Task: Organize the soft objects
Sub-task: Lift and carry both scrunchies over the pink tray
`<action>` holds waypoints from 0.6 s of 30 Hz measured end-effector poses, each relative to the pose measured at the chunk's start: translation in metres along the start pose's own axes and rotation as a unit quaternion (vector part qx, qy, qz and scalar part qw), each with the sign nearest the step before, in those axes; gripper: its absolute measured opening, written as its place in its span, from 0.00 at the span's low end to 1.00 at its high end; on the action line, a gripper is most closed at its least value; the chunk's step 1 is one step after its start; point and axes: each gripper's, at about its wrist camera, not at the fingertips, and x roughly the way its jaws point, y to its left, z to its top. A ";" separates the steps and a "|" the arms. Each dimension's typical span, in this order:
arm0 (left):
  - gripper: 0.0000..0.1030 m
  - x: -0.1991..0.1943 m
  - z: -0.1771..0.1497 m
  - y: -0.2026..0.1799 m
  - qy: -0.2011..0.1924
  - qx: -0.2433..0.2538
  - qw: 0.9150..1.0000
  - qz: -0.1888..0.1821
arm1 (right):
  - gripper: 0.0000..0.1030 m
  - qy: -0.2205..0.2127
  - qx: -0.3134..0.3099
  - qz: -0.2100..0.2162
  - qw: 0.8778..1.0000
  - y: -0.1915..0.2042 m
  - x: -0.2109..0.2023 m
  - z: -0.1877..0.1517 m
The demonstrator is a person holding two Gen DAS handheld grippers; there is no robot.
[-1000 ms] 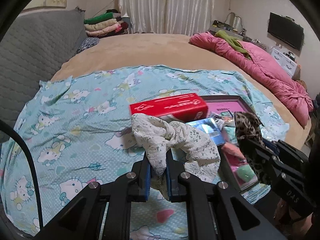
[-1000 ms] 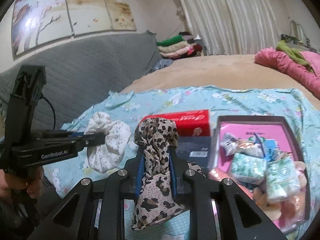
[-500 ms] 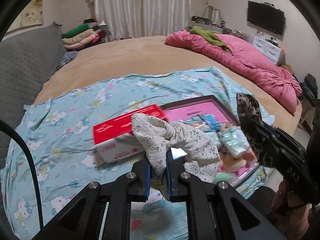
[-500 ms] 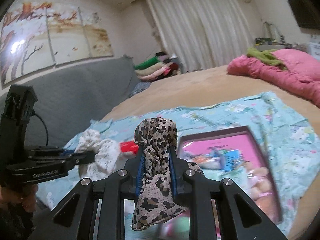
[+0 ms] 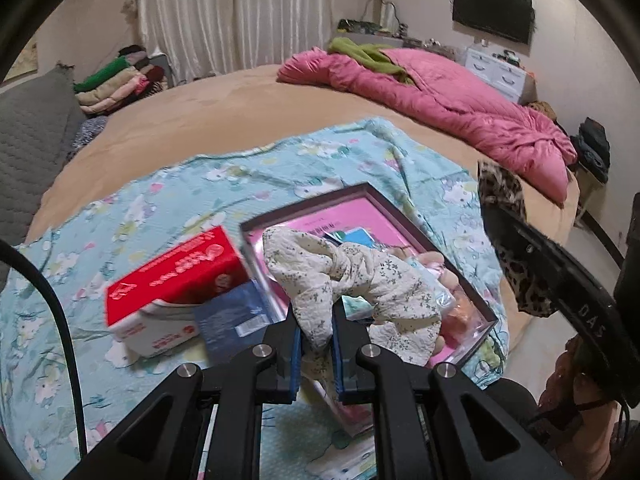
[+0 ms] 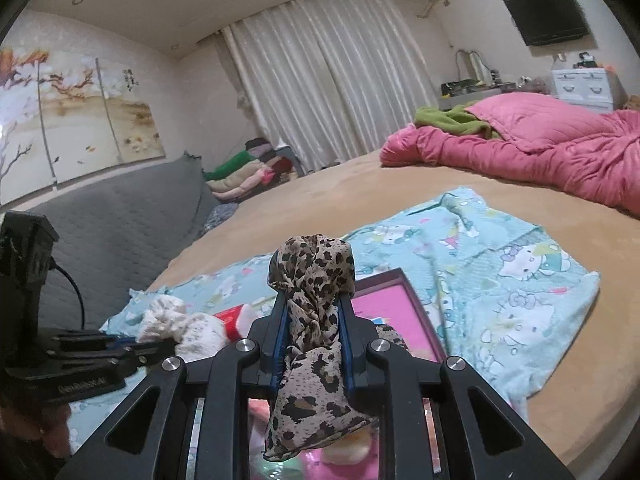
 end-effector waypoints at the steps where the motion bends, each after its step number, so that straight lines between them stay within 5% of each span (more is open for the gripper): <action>1: 0.12 0.004 -0.001 -0.003 0.004 0.003 1.000 -0.001 | 0.21 0.000 0.003 -0.004 1.000 -0.002 0.000 0.000; 10: 0.12 0.048 -0.012 -0.014 0.043 0.018 0.999 0.002 | 0.21 -0.006 0.031 -0.068 0.997 -0.029 0.001 -0.002; 18: 0.12 0.077 -0.019 -0.015 0.070 0.015 0.997 0.001 | 0.22 0.014 0.033 -0.084 0.996 -0.039 0.015 -0.008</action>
